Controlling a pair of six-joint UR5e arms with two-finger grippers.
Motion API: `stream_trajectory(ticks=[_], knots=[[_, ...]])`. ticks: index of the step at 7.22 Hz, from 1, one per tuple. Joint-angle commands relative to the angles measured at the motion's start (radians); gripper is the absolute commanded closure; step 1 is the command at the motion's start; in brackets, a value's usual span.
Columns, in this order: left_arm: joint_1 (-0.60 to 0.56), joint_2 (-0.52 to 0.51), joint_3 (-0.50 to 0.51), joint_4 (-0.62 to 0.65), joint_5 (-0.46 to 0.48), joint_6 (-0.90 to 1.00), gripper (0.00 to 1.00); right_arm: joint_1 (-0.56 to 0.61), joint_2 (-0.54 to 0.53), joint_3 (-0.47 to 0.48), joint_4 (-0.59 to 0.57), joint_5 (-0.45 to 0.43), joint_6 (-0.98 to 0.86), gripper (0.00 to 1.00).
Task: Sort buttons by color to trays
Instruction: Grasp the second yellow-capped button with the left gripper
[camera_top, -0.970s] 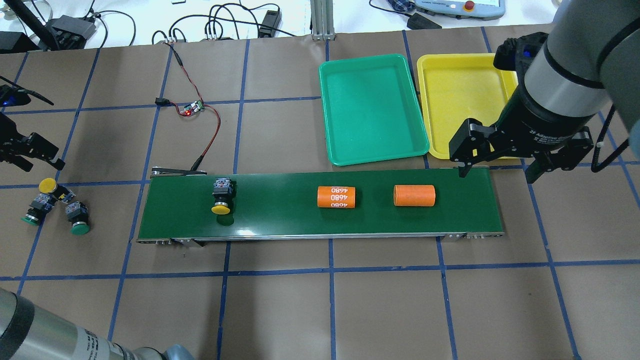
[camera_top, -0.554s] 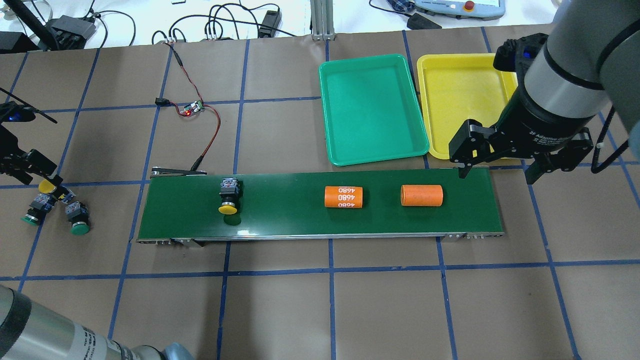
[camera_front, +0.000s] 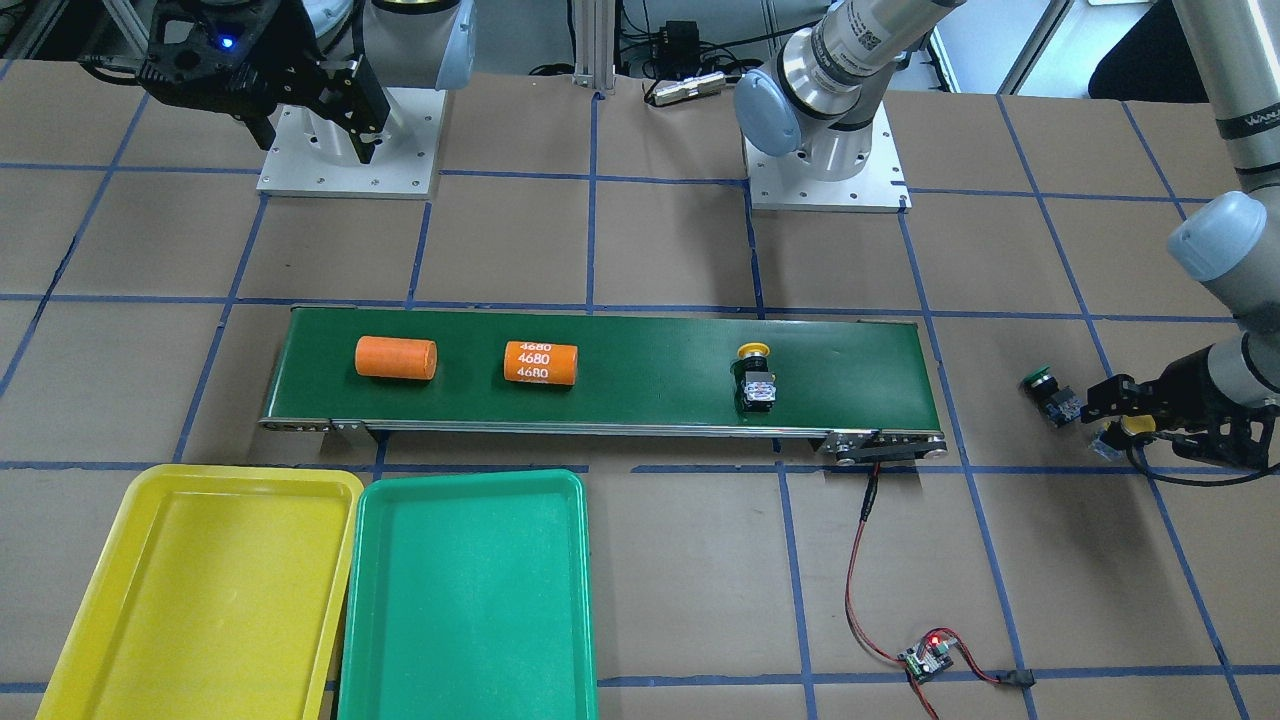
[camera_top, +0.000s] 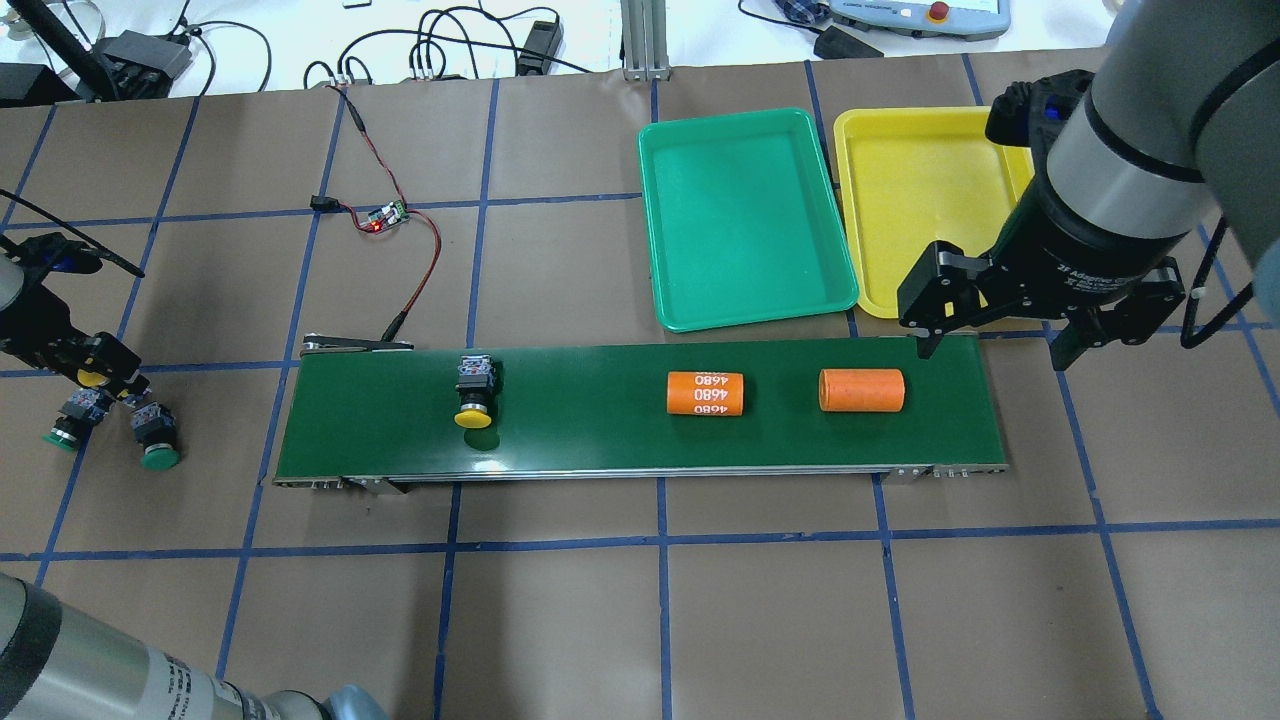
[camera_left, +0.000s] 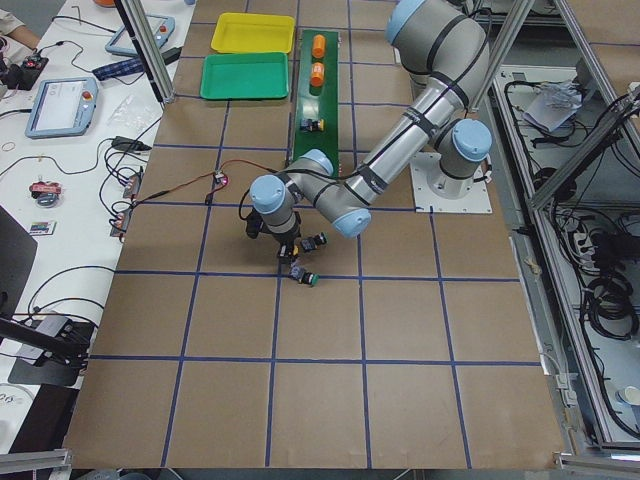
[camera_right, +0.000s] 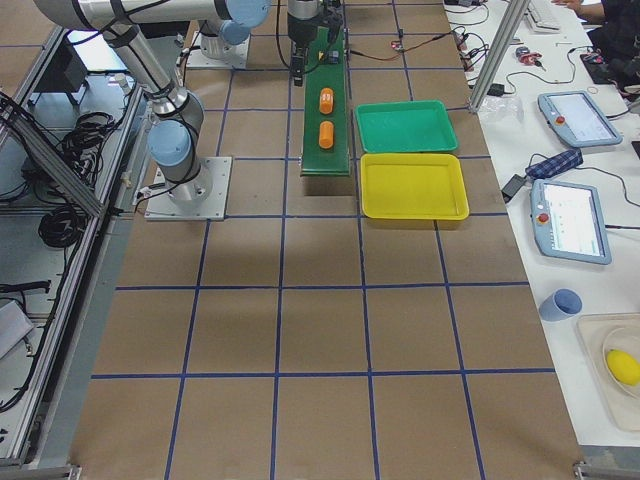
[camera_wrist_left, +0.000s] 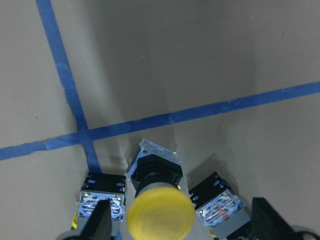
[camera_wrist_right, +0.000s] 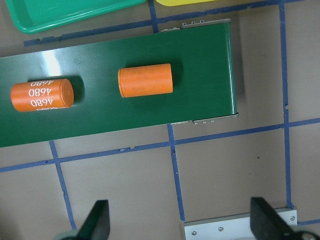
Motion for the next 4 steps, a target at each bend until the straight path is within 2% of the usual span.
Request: stream_trajectory(ticks=[1,3,4], knots=[[0.000,0.020,-0.003,0.014,0.052,0.002,1.00,0.000,0.000,0.008,0.000,-0.003,0.001,0.00],[-0.017,0.065,0.012,-0.011,0.081,-0.006,1.00,0.000,-0.002,0.011,0.000,0.000,0.001,0.00],[-0.038,0.120,0.015,-0.114,0.071,-0.021,1.00,0.000,0.000,0.011,-0.002,0.000,0.001,0.00]])
